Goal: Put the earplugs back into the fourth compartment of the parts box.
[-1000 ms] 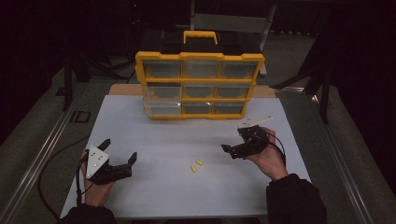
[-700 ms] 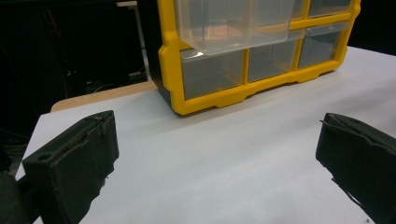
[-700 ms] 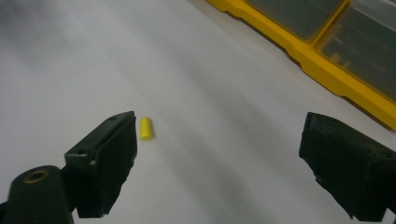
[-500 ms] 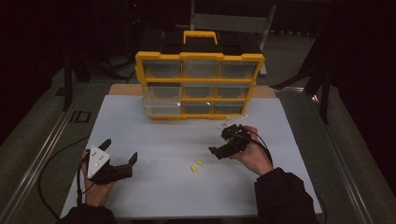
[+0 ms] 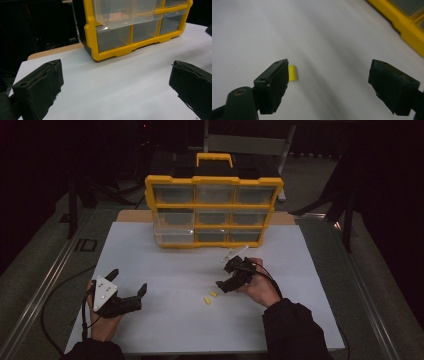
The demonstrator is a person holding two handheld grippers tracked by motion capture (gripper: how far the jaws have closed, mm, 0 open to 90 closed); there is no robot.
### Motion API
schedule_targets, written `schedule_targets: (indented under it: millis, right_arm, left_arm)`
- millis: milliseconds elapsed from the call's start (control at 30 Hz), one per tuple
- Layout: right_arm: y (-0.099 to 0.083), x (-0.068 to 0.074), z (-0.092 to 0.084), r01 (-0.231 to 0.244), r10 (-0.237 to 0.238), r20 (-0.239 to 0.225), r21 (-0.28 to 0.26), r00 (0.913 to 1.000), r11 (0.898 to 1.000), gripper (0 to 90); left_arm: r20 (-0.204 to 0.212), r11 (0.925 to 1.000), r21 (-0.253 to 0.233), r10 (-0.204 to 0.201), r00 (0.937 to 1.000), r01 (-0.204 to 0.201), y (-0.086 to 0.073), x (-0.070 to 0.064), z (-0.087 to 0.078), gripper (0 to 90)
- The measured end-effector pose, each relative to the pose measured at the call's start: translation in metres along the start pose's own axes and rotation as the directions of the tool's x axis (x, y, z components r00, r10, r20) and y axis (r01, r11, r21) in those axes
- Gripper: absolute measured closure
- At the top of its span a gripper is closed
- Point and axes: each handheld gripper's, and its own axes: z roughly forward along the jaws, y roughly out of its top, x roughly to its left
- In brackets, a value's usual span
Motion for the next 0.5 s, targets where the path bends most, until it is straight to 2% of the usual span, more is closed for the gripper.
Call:
schedule_targets:
  millis: [33, 67, 233, 500]
  right_arm:
    - [-0.001, 0.001, 0.005, 0.002, -0.002, -0.007, 0.019, 1.0000, 1.000, 18.3]
    - [-0.001, 0.003, 0.008, -0.011, 0.011, -0.016, 0.019, 0.9998, 1.000, 19.1]
    - [-0.004, 0.007, 0.017, -0.006, 0.008, -0.044, 0.040, 0.9990, 0.999, 22.5]
    - [-0.003, 0.013, 0.026, 0.005, -0.002, -0.047, 0.073, 0.9989, 0.997, 27.5]
  left_arm:
    - [-0.002, 1.0000, 0.000, 0.002, 1.0000, -0.002, 0.000, 0.000, 0.000, 0.2]
    - [-0.002, 1.0000, -0.001, 0.002, 1.0000, -0.002, 0.000, 0.000, 0.000, 0.2]
    - [-0.004, 1.0000, 0.000, 0.004, 1.0000, -0.004, 0.000, 0.000, 0.000, 0.2]
    - [-0.008, 1.0000, -0.002, 0.004, 1.0000, -0.004, 0.000, 0.000, -0.001, 0.3]
